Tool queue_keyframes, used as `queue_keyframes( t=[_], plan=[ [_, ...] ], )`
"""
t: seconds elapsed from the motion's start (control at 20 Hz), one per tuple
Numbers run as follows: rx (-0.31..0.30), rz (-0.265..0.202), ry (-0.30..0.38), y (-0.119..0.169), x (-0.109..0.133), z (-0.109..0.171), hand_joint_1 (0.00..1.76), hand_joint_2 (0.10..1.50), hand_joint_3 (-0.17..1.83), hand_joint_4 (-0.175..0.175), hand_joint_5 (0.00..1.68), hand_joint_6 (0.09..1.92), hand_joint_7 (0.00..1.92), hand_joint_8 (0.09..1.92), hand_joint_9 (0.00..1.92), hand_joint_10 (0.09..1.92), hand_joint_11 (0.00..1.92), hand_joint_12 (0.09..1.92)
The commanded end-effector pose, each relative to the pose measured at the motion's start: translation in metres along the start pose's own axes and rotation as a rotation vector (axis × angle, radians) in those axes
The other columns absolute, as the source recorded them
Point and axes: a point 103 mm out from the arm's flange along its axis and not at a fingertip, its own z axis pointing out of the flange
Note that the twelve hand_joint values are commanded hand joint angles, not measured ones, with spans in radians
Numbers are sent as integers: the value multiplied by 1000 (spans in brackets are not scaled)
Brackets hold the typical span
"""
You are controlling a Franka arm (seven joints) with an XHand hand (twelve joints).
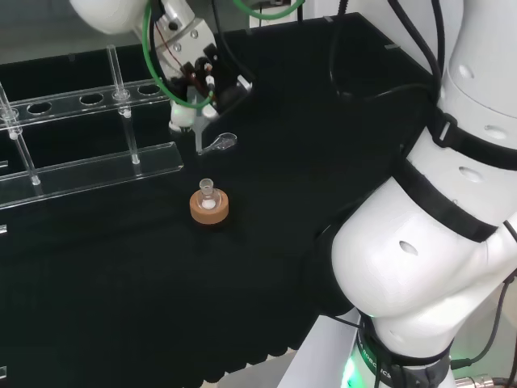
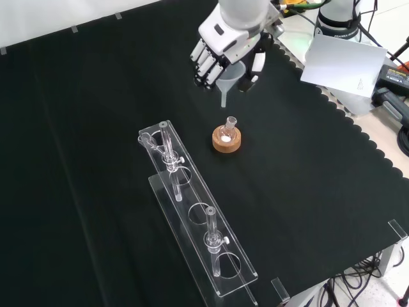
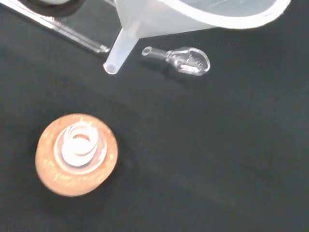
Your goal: Put the funnel back on the funnel stand.
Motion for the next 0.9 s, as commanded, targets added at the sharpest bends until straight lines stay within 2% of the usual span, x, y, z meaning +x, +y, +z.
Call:
queue_keyframes(
  t=[0.05, 0.45, 0.9],
  plan=[
    [-22, 35, 2, 4, -24, -24, 845, 807, 501, 8, 723, 546, 549, 653, 920, 395, 721, 1155],
    [-58, 59, 30, 16, -46, -50, 846, 807, 503, 8, 723, 556, 550, 654, 919, 394, 722, 1154],
    [-97, 53, 53, 44, -57, -83, 846, 806, 505, 9, 724, 564, 551, 654, 920, 394, 722, 1153]
  ],
)
